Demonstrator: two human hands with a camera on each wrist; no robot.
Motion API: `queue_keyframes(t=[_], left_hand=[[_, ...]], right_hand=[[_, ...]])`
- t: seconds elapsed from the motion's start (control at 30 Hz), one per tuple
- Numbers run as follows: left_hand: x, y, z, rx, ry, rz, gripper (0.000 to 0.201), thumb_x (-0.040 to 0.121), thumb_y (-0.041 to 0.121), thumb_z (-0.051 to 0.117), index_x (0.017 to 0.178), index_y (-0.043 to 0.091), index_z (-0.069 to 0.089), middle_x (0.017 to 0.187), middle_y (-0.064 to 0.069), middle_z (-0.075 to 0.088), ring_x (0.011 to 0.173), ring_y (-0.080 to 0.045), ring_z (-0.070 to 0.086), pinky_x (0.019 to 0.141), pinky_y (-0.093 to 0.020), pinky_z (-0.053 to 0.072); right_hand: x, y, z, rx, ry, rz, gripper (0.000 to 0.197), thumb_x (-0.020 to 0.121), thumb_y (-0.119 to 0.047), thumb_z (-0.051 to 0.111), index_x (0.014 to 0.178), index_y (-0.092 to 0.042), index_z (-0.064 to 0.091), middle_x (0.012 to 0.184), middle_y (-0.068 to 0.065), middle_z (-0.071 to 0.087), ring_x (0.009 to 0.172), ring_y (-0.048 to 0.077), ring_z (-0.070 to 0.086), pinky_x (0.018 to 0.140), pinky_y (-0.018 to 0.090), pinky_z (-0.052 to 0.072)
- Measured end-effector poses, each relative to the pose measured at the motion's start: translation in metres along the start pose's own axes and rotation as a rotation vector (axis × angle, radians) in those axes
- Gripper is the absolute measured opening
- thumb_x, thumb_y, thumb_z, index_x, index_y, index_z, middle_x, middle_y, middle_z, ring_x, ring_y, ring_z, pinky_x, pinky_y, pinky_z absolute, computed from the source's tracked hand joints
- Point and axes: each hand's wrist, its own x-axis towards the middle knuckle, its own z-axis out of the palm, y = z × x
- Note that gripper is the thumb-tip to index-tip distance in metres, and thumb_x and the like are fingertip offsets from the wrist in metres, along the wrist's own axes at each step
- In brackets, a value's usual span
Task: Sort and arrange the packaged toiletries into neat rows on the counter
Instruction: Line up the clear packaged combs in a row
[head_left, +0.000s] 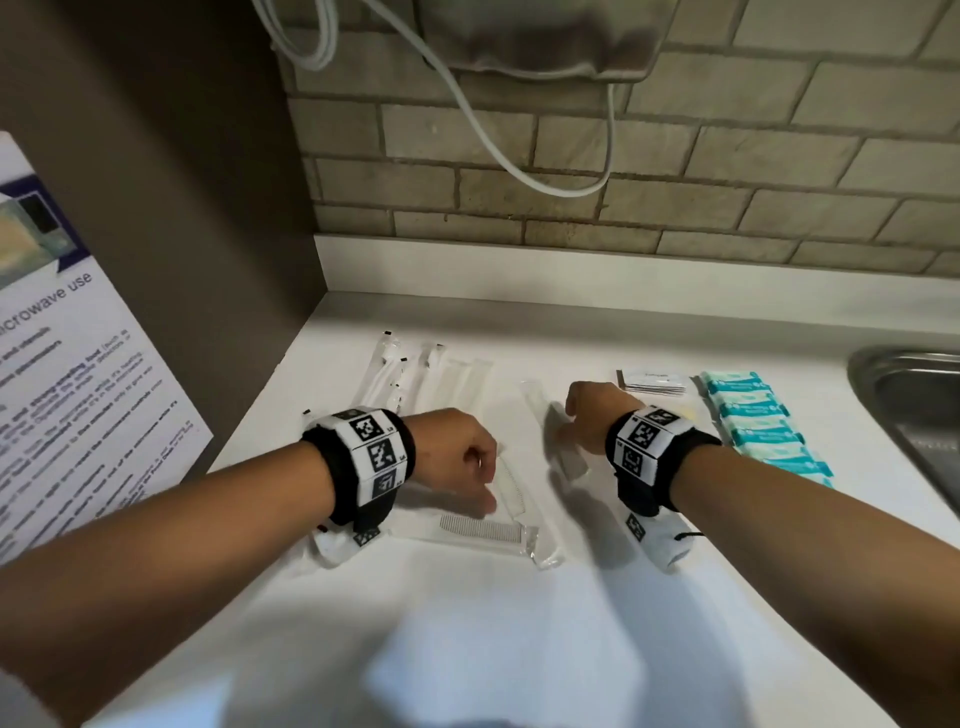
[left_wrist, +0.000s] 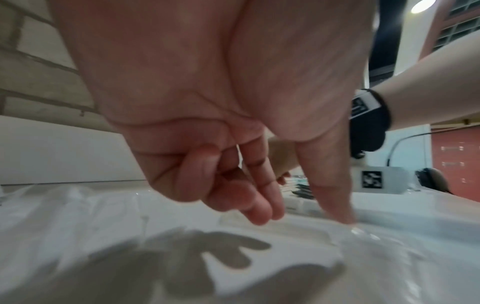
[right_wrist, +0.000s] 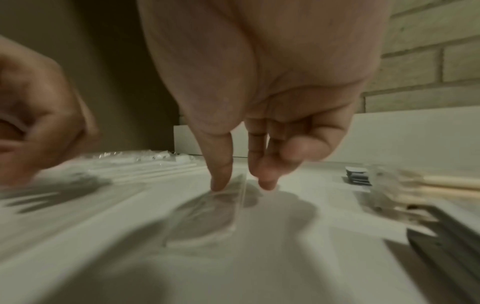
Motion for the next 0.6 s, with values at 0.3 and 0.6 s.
queue_keyframes(t=[0.3,0.6], left_hand=[[-0.001,-0.007,0.028,0.142,-0.046,0.002,0.036,0.060,0.048,0.081,0.082,0.026,0.062,0.082,0.010,0.064,0.073,-0.016,0.063,0.070,-0.029,0.056],[0.004,-0.017,-0.009,-0.013,0.020,0.096,0.019,0.074,0.031,0.079,0.075,0.028,0.060,0.064,0.011,0.053,0.058,-0.007,0.046,0.059,-0.022,0.038]], right_hand=[[-0.028,-0.037,0.012,-0.012,-0.151,-0.240,0.038,0.084,-0.040,0.067,0.111,-0.014,0.062,0.109,0.003,0.066,0.094,0.022,0.061,0.080,0.032,0.050],[-0.026,-0.045,0.022,-0.007,-0.229,-0.117,0.027,0.076,-0.028,0.074,0.085,-0.004,0.066,0.067,0.002,0.059,0.063,0.019,0.057,0.053,0.024,0.044]])
